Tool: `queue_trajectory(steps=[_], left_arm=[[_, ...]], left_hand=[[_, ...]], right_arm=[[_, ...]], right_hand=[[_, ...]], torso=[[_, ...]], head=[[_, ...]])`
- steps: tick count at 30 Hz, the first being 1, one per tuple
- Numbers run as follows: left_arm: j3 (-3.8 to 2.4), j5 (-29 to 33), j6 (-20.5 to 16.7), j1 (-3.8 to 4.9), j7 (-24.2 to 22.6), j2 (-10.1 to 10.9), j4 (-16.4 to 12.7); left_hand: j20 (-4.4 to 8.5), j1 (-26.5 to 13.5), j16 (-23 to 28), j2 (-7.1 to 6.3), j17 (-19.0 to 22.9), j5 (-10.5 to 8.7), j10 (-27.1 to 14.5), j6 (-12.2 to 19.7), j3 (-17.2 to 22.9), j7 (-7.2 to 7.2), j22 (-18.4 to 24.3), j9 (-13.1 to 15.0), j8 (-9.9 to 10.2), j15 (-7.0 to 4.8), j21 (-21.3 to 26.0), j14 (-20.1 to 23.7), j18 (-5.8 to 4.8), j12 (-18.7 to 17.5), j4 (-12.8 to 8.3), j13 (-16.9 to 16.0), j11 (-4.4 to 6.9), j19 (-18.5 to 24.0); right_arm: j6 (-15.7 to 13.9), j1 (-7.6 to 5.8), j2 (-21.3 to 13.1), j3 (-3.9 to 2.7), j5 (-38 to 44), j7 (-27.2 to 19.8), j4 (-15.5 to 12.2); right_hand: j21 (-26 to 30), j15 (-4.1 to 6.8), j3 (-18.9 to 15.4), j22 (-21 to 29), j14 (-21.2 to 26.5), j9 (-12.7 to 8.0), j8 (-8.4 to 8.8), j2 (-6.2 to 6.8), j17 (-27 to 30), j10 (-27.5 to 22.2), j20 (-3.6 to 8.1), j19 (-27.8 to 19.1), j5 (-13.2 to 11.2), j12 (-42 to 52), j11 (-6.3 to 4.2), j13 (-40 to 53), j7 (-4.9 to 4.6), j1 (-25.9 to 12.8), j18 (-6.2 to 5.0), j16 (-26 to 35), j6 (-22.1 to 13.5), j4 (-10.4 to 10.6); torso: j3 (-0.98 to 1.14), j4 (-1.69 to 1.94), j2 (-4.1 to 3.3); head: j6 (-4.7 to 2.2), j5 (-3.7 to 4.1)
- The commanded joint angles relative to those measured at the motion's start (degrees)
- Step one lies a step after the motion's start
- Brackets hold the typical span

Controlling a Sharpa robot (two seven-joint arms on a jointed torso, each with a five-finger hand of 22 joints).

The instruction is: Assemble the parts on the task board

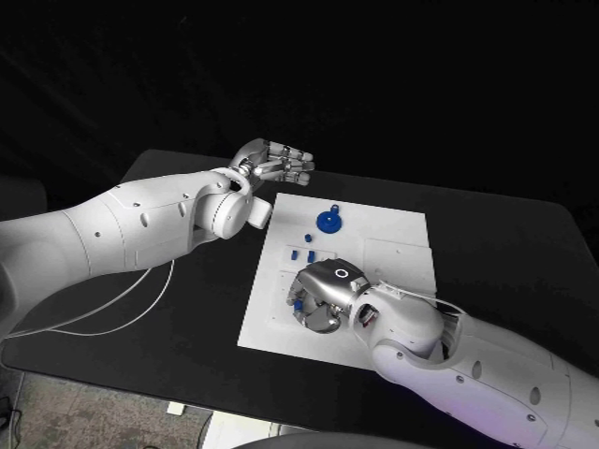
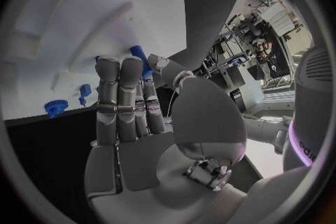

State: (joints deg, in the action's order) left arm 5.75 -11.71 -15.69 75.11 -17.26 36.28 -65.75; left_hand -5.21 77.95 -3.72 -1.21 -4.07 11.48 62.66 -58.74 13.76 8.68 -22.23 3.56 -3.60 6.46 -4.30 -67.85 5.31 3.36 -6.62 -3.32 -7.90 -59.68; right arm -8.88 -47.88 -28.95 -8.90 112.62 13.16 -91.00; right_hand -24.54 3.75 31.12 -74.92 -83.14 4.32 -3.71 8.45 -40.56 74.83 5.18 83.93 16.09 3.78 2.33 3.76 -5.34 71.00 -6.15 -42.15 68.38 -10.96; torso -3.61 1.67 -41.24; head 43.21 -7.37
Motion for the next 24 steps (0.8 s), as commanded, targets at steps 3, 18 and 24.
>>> queue_trajectory(steps=[3,18,24], left_arm=[[-0.05,0.2,1.04,-0.01,-0.25,-0.19,-0.2],[-0.05,0.2,2.37,-0.03,-0.55,-0.06,-0.35],[-0.05,0.2,2.49,-0.03,-0.61,-0.01,-0.31]], left_hand=[[-0.15,-0.42,0.24,0.64,0.03,-0.18,-0.56,0.48,-0.36,-0.04,-0.1,0.03,-0.08,0.03,0.14,0.56,-0.6,0.06,0.2,0.01,-0.07,0.1],[-0.29,-0.37,0.22,0.55,0.01,-0.19,-0.77,0.7,-0.95,0.02,1.7,0.03,-0.09,0.12,0.26,0.79,-0.56,0.07,0.25,0.01,-0.15,-0.24],[-0.29,-0.37,0.22,0.55,0.01,-0.19,-0.77,0.7,-0.95,0.02,1.7,0.03,-0.09,0.12,0.26,0.79,-0.56,0.07,0.25,0.01,-0.15,-0.24]], right_arm=[[2.3,0.54,-0.14,0.63,-3.34,-1.94,0.61],[-4.27,0.53,-0.54,0.7,-5.41,-2.11,1.03],[-7.47,0.54,-1.01,0.7,-7.1,-2.72,0.65]], right_hand=[[1.77,-1.11,-2.14,-1.48,0.06,-0.62,0.13,0.93,0.3,-2.94,-1.04,2.29,1.64,-0.35,0.87,-0.22,-1.11,-1.8,-0.53,-0.32,-4.64,0.77],[12.27,-2.55,-7.44,1.57,2.11,-0.61,0.08,2.13,2.55,-9.06,-2.84,0.63,1.34,-0.21,2.64,-0.31,-2.05,-1.19,-2.97,0.18,-7.55,2.13],[14.48,-3.41,-18.5,2.99,3.28,-0.63,0.12,1.6,5.28,-14.37,-3.66,1.14,0.44,0.54,3.62,-0.34,-2.2,3.28,-3.56,-1.29,-8.69,6.47]], torso=[[0.05,-0.05,0.02],[0.07,-0.02,0.01],[0.06,0.01,0.02]], head=[[-0.01,-0.16],[-0.01,-0.04],[-0.14,-0.11]])
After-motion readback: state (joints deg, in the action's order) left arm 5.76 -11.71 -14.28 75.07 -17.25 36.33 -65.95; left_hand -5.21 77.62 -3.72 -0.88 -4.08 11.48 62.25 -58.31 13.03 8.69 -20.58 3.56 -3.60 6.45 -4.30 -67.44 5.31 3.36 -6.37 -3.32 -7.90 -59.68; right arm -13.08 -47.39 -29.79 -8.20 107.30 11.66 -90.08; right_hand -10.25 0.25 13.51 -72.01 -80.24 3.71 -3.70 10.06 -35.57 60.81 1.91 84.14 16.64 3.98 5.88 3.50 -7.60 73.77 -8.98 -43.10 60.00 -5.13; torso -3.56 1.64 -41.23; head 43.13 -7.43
